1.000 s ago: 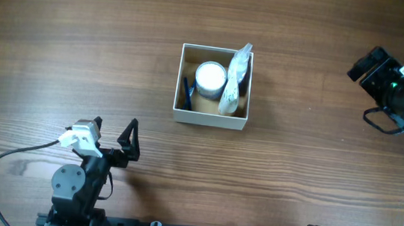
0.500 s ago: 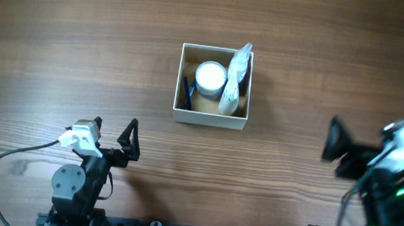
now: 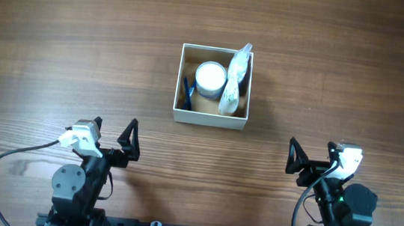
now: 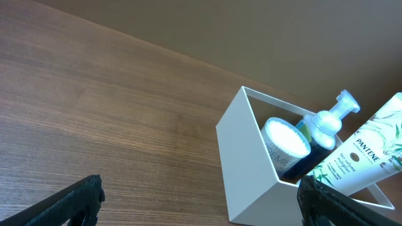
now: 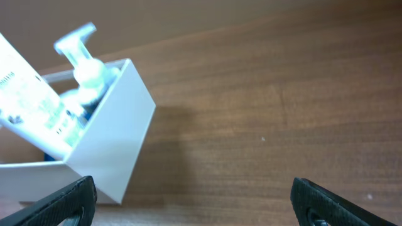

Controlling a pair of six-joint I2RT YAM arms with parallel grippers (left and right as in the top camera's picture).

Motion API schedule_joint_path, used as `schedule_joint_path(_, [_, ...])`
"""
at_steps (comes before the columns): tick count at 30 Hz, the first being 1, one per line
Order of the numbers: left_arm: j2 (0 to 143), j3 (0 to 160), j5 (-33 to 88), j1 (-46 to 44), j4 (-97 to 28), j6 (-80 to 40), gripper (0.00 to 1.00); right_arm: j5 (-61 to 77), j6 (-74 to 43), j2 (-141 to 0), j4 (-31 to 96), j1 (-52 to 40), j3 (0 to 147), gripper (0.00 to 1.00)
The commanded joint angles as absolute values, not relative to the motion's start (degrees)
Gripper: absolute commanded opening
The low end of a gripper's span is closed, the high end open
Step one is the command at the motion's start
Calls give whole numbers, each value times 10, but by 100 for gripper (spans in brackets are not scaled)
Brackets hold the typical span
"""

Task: Pack container

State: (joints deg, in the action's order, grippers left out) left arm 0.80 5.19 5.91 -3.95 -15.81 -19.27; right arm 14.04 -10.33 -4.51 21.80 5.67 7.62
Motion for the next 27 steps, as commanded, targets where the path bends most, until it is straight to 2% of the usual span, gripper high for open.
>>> schedule_joint_path(1, [5, 49, 58, -35, -156, -198, 100, 151, -122, -30, 212, 56, 74, 100])
schedule_joint_path(27, [5, 49, 58, -35, -156, -198, 100, 151, -122, -8, 212, 56, 74, 100])
